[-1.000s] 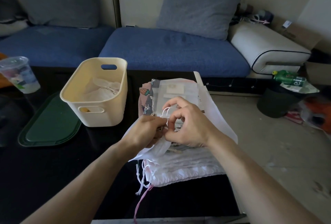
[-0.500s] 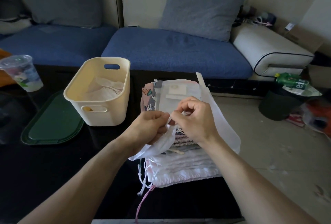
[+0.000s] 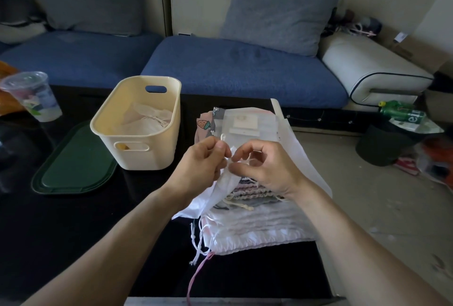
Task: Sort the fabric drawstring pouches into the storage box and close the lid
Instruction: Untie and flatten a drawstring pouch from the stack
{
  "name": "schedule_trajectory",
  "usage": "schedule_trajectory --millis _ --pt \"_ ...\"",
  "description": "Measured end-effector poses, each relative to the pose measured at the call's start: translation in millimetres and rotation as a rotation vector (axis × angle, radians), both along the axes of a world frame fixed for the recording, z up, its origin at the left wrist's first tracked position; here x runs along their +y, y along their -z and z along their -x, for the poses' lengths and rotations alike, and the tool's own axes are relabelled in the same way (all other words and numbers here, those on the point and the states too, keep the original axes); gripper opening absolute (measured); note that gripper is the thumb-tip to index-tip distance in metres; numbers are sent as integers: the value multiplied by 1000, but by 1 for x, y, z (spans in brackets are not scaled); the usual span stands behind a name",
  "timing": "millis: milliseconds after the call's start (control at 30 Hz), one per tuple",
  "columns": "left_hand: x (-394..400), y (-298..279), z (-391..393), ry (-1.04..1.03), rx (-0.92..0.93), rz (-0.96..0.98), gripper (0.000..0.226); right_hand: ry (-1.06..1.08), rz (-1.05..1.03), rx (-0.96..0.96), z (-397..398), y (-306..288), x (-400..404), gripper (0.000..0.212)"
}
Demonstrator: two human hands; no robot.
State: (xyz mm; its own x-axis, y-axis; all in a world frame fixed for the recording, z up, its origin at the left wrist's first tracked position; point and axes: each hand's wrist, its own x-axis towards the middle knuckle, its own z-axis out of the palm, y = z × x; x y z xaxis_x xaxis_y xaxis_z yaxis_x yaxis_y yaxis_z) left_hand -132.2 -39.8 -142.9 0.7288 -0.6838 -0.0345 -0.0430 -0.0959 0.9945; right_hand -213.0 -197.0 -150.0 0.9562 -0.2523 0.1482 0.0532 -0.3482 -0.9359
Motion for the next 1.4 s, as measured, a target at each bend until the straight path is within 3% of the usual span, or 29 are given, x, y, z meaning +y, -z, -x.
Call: schedule_trajectory --millis 200,333,533,667,900,1000,1100,1400 --pt "0 2 3 102 -98 -27 27 69 144 -37 1 4 0 21" --pt "2 -1 3 150 -57 -47 28 40 190 5 3 4 -3 17" --pt "1 7 2 97 -10 -82 27 64 268 52 4 2 2 12" --pt "3 6 -2 67 -5 -84 20 123 199 111 4 -1 5 19" --pt "3 5 3 -166 -254 -92 4 209 240 116 2 -3 11 17" --pt "1 11 6 -278 -474 -133 4 221 241 98 1 -5 15 13" --pt "0 10 11 -327 -561 -107 6 236 239 82 0 -6 17 12" --pt "-1 5 5 -219 -262 -44 9 186 285 118 -1 -2 12 18"
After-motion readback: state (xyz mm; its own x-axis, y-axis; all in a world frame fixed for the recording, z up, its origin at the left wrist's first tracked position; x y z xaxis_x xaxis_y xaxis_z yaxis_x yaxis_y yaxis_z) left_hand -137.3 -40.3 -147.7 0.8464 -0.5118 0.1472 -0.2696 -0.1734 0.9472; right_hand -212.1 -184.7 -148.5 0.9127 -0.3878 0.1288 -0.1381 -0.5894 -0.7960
